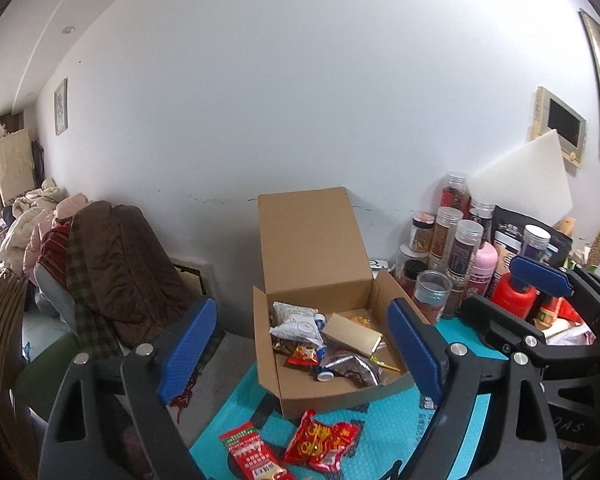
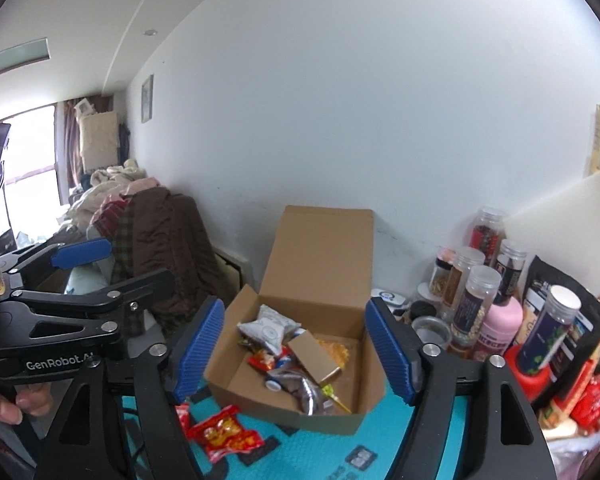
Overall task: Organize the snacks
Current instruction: 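Open both tools and withdraw them from the box toward the red packets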
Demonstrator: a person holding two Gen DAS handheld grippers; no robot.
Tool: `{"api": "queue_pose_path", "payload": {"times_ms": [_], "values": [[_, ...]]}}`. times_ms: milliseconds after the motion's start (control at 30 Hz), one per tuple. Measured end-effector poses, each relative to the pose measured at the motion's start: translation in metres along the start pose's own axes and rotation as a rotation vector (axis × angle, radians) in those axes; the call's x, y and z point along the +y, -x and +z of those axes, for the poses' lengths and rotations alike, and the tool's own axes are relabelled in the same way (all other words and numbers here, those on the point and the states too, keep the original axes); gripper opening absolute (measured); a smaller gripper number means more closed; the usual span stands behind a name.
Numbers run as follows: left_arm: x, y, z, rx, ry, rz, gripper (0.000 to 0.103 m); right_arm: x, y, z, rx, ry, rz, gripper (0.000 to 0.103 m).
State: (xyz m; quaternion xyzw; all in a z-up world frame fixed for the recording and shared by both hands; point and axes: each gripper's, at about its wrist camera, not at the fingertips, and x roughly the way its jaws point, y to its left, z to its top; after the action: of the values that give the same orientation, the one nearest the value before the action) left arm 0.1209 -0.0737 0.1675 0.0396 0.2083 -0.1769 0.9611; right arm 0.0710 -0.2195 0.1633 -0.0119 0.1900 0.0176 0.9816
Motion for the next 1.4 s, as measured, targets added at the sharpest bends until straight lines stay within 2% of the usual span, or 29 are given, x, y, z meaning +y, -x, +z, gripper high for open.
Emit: {"api": "queue_pose_path", "payload": {"times_ms": [267, 567, 1000, 1067, 1400], "values": [[0.002, 0.019, -0.024, 0.005, -0.005, -0.009, 0.089, 0.010, 0.023, -0.022, -0.002, -0.015, 0.010, 0.076], [0.012, 0.022, -0.066, 0.052, 0.004, -0.005, 0.089, 0.025, 0.027, -0.060, 0.056, -0.027, 0.045, 0.076], [0.030, -0.002, -0.137, 0.226, 0.051, -0.032, 0.089, 0.051, 0.000, -0.129, 0.217, -0.046, 0.119, 0.076], [0.034, -0.003, -0.145, 0.233, 0.074, -0.031, 0.089, 0.055, -0.005, -0.138, 0.246, -0.051, 0.134, 0.076], [0.052, -0.027, -0.187, 0.352, 0.139, -0.015, 0.089, 0.069, -0.027, -0.170, 0.334, -0.034, 0.161, 0.076]]}}
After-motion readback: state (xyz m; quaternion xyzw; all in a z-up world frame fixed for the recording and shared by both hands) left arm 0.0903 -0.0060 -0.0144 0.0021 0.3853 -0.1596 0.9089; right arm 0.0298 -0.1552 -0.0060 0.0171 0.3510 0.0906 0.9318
